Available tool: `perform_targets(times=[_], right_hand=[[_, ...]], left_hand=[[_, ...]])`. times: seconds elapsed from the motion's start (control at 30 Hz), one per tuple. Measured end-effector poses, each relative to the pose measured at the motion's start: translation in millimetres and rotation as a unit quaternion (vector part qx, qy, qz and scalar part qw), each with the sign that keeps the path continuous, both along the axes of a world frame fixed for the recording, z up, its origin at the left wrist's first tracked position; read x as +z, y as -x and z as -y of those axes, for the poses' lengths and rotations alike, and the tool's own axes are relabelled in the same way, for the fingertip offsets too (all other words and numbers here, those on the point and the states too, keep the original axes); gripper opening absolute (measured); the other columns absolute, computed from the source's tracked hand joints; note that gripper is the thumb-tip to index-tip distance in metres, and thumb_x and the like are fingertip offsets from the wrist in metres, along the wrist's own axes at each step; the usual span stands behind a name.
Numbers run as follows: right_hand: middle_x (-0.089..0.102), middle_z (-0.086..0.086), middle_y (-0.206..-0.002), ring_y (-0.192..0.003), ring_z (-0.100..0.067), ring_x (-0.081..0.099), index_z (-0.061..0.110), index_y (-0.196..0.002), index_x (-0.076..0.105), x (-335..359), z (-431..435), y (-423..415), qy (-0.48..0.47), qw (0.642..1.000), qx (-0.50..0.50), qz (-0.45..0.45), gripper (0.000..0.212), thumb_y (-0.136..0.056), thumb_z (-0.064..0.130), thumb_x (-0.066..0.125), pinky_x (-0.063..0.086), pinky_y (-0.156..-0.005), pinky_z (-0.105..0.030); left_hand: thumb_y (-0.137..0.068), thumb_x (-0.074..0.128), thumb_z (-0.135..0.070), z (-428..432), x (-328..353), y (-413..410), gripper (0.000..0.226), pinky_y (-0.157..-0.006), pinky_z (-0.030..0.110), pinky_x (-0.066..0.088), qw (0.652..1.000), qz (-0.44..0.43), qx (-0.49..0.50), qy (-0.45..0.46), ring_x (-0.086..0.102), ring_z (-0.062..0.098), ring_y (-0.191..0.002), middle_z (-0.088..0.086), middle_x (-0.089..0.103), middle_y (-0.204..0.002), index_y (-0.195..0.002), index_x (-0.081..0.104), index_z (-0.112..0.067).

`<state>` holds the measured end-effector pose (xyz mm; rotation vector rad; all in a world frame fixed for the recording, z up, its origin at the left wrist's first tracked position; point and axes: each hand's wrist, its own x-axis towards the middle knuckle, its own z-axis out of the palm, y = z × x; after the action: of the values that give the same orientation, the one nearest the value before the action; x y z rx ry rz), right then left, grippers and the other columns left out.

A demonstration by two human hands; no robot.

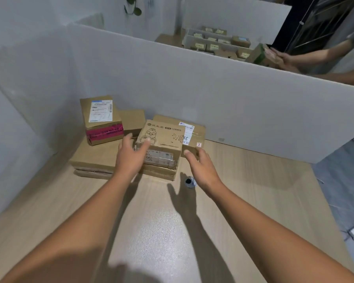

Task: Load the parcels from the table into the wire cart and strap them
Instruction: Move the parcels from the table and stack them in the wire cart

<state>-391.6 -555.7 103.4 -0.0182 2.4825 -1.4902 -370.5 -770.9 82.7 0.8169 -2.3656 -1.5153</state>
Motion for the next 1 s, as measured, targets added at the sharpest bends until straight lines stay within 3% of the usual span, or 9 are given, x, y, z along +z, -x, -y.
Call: perform_targets(times=[0.07,0.13,0.27,0.37,0.5,0.6,0.77,0.93,1.0], right_hand=[[0.041,0.000,-0.160,-0.148,-0.023,0.036,0.026,-0.157,0.039,-8.3,13.4,17.4,0.014,1.000,-0.001,0.022,0.065,-0.100,0.056,0.050,0.032,-0.121,-0.053],[0.048,0.001,-0.155,-0.145,-0.025,0.041,0.029,-0.153,0.043,-16.1,24.9,27.5,0.031,0.998,0.010,0.055,0.060,-0.100,0.055,0.049,0.034,-0.119,-0.053],[0.060,0.006,-0.142,-0.135,-0.020,0.053,0.033,-0.146,0.050,-17.6,35.0,28.1,0.087,0.994,0.017,0.060,0.049,-0.101,0.051,0.053,0.042,-0.112,-0.041],[0.060,0.004,-0.140,-0.129,-0.014,0.056,0.029,-0.143,0.053,-15.6,18.8,5.5,0.126,0.992,-0.004,0.021,0.050,-0.100,0.055,0.055,0.046,-0.111,-0.041],[0.063,0.002,-0.124,-0.109,-0.004,0.064,0.032,-0.122,0.053,-11.8,-18.5,-76.6,0.186,0.980,-0.031,0.068,0.061,-0.081,0.077,0.056,0.053,-0.090,-0.025],[0.053,0.007,-0.124,-0.116,-0.014,0.060,0.045,-0.123,0.053,-37.5,-42.1,-171.2,0.177,0.976,-0.029,0.123,0.059,-0.073,0.075,0.065,0.055,-0.097,-0.042],[0.053,0.015,-0.126,-0.116,-0.007,0.060,0.056,-0.134,0.052,-63.9,-96.8,-289.4,0.156,0.964,0.107,0.188,0.061,-0.076,0.067,0.068,0.055,-0.099,-0.046],[0.071,0.024,-0.113,-0.099,0.000,0.072,0.069,-0.115,0.054,-41.9,-101.5,-332.7,0.182,0.904,0.317,0.221,0.037,-0.084,0.058,0.070,0.058,-0.073,-0.017],[0.068,0.021,-0.120,-0.107,-0.003,0.070,0.063,-0.124,0.051,-30.7,-88.6,-363.8,0.169,0.879,0.385,0.227,0.043,-0.085,0.058,0.069,0.060,-0.082,-0.024]], left_hand=[[-0.091,0.062,-0.069,12.0,-12.4,28.1,0.088,-0.114,0.050,0.041,0.999,0.031,-0.028,-0.025,0.047,0.029,-0.143,0.003,0.039,-0.163,-0.161,0.028,-0.027],[-0.090,0.062,-0.069,15.0,-25.0,39.5,0.084,-0.110,0.048,0.047,0.996,0.055,-0.059,-0.039,0.056,0.028,-0.134,0.002,0.052,-0.153,-0.157,0.033,-0.028],[-0.090,0.062,-0.069,2.5,-29.1,28.1,0.055,-0.071,0.028,0.048,0.999,0.028,-0.030,0.001,0.068,0.017,-0.101,-0.010,0.068,-0.112,-0.129,0.054,-0.030],[-0.084,0.062,-0.076,-15.9,-18.0,-12.9,0.052,-0.076,0.029,0.051,0.999,-0.020,0.001,-0.025,0.066,0.008,-0.101,-0.016,0.067,-0.110,-0.115,0.054,-0.035],[-0.078,0.068,-0.073,-61.6,-7.9,-115.9,0.054,-0.089,0.030,0.052,0.991,-0.062,0.034,-0.117,0.067,0.005,-0.108,-0.006,0.067,-0.119,-0.110,0.051,-0.033],[-0.074,0.074,-0.060,-104.3,-12.5,-218.6,0.059,-0.081,0.029,0.055,0.980,-0.050,0.099,-0.168,0.069,0.006,-0.099,-0.003,0.066,-0.112,-0.110,0.044,-0.024],[-0.073,0.076,-0.074,-174.4,-15.3,-382.6,0.070,-0.081,0.019,0.056,0.974,-0.010,0.162,-0.159,0.066,0.000,-0.107,-0.031,0.060,-0.114,-0.121,0.041,-0.037],[-0.078,0.075,-0.071,-230.5,-5.4,-490.4,0.073,-0.095,0.033,0.058,0.938,-0.053,0.298,-0.168,0.059,0.011,-0.129,-0.021,0.052,-0.141,-0.140,0.040,-0.055],[-0.080,0.078,-0.060,-243.8,1.4,-526.9,0.067,-0.094,0.035,0.059,0.903,-0.102,0.376,-0.182,0.062,0.019,-0.128,-0.009,0.053,-0.145,-0.137,0.044,-0.053]])
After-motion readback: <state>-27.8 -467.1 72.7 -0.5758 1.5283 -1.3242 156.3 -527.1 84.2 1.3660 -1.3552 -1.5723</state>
